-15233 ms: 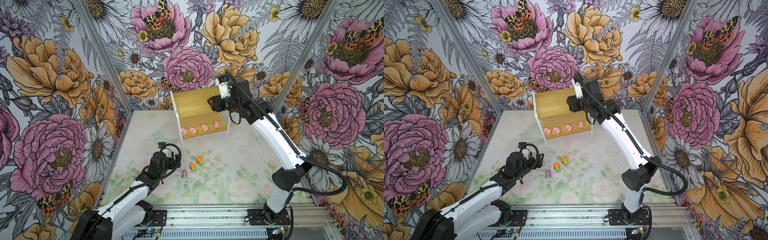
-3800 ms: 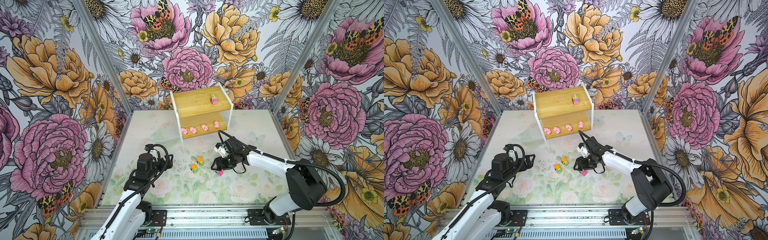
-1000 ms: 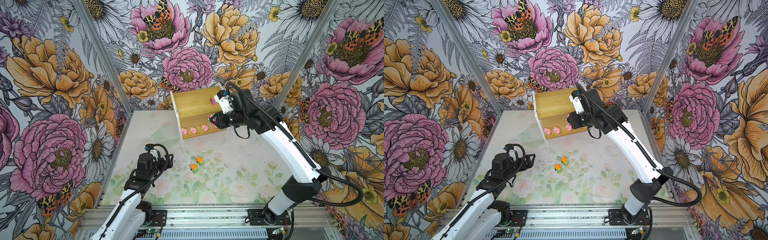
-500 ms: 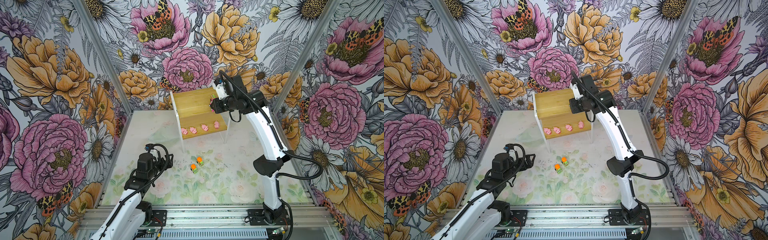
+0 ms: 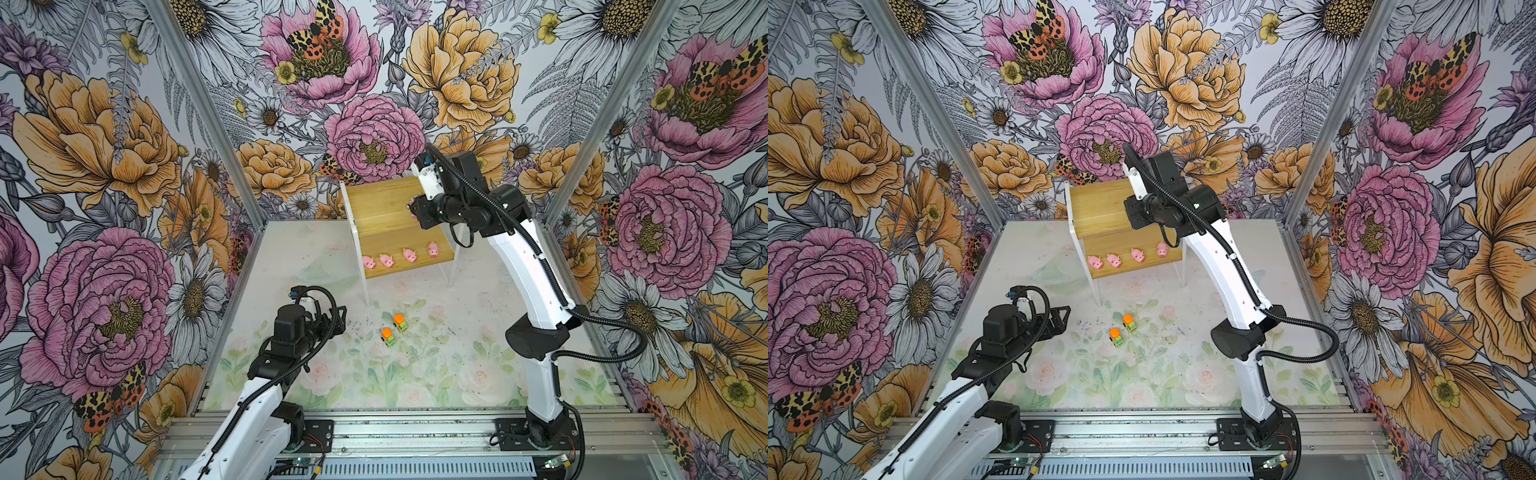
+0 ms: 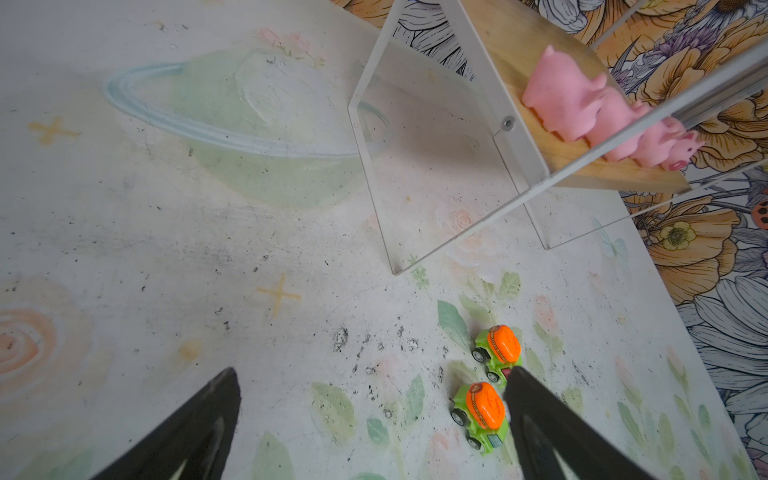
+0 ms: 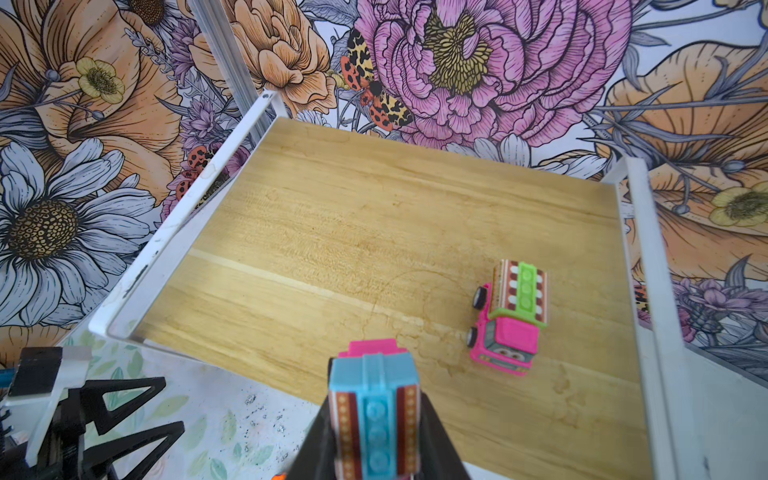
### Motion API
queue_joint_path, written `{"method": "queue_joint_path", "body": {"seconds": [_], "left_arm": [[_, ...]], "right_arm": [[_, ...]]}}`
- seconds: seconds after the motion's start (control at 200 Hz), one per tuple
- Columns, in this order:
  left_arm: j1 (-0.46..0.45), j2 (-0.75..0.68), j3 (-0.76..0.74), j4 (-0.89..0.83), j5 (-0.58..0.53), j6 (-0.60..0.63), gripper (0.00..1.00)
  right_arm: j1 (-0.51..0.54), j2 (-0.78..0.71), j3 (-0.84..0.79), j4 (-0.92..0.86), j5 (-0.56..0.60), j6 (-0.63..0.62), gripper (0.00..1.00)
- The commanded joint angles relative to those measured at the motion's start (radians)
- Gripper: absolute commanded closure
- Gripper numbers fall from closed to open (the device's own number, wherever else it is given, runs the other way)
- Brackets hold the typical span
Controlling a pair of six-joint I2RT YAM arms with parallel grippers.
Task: Place and organize the plastic toys onto the shelf
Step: 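Lower the truck beside the green-roof truck and open the right gripper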
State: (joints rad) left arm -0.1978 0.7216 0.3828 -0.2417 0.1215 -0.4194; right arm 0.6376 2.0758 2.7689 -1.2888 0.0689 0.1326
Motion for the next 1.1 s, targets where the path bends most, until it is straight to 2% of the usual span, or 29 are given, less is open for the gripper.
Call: {"method": "queue_joint_path", "body": {"seconds": [0.0,0.51,1.091], "left_arm": [[0.003,-0.006,0.034,-0.005,-0.021,0.007,0.01],[0.003,0.015,0.059,-0.014,-0.043,0.008,0.01],[0.003,0.017,0.058,-0.024,-0.055,0.013,0.01]], "right_arm": [[-0.001,-0.001,0.012,0.078,0.051,-0.007,0.82],[-0.025,0.097,0.020,0.134,0.064,0.044,0.81],[-0.031,0.123,0.015,0.139,0.026,0.073,0.81]]}}
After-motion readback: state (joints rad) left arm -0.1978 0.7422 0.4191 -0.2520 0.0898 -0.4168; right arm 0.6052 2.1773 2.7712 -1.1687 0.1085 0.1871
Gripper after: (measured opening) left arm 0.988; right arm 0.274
